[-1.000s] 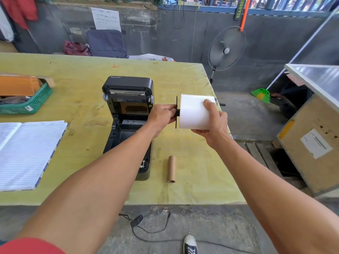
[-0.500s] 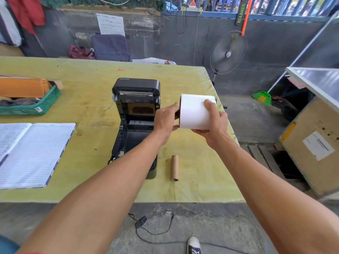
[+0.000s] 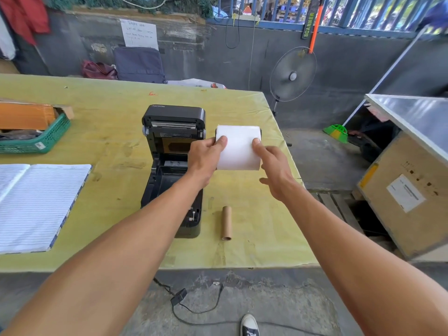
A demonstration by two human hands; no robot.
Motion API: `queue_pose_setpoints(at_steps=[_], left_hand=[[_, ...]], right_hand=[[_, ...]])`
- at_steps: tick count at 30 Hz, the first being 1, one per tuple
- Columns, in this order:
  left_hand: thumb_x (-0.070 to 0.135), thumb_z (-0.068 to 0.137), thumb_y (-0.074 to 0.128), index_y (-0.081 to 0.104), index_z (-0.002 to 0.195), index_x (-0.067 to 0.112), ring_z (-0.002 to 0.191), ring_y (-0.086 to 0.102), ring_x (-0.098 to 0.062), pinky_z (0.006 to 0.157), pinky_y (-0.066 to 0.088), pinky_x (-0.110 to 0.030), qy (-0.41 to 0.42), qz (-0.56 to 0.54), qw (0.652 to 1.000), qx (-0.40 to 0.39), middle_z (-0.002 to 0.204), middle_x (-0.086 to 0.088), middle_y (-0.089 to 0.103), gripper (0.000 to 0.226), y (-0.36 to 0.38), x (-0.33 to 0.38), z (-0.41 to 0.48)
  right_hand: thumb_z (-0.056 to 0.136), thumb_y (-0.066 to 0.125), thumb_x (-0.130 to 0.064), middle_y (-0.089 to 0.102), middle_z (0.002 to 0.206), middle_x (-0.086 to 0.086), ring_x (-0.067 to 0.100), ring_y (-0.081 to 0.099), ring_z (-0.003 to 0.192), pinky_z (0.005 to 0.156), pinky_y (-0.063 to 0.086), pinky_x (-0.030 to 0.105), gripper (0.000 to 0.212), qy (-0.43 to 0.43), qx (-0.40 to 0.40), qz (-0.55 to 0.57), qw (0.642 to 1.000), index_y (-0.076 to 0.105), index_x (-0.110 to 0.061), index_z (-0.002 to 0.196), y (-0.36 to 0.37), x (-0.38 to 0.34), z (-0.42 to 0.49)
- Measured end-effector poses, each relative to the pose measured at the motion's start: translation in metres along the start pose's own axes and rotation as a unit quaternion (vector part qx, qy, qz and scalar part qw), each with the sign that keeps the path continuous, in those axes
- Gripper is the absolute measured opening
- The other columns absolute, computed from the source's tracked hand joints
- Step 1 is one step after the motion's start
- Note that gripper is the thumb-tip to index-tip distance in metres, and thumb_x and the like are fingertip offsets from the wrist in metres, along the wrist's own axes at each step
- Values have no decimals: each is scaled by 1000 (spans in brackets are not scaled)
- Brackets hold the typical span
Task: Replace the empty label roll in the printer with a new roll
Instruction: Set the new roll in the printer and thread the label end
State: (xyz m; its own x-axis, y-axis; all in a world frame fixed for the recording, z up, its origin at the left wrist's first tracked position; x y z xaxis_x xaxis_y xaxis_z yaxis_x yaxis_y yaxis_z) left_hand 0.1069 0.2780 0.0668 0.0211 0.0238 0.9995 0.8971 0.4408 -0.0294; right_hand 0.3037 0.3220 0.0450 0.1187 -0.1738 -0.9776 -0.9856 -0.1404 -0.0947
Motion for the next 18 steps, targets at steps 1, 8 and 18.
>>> queue_pose_setpoints(at_steps=[1,8,18], left_hand=[[44,78,65,64,86,-13,77,54,-22,85,49,-64,12,13,1000,-5,84,-9,57,57,-3,4,0],[36,89,63,70,89,-5,87,63,-35,83,53,-62,37,70,997,3,93,-18,67,42,-30,1,-8],[28,96,59,71,81,19,101,63,-30,84,56,-59,21,80,996,28,96,5,66,21,-64,-8,-16]], right_hand=[[85,60,-63,59,103,-9,18,56,97,91,49,51,44,-10,-2,-13,1000,58,-22,102,0,-1,-1],[74,80,-46,75,104,14,32,71,99,95,55,46,51,-13,-36,-18,999,72,-1,96,17,-1,0],[69,81,-48,67,119,13,31,67,102,95,54,46,81,-22,-53,-52,997,55,-2,130,55,-6,-3]])
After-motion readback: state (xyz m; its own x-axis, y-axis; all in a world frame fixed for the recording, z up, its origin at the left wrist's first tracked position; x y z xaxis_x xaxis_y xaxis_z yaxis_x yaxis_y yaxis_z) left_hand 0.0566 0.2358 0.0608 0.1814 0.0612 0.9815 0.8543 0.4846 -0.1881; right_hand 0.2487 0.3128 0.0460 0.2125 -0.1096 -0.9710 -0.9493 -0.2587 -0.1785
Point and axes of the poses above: each hand's wrist, its own z-axis towards the middle knuckle, its own y-axis out of the palm, x = y × z, the point moved 10 cm from there along z, towards the middle knuckle
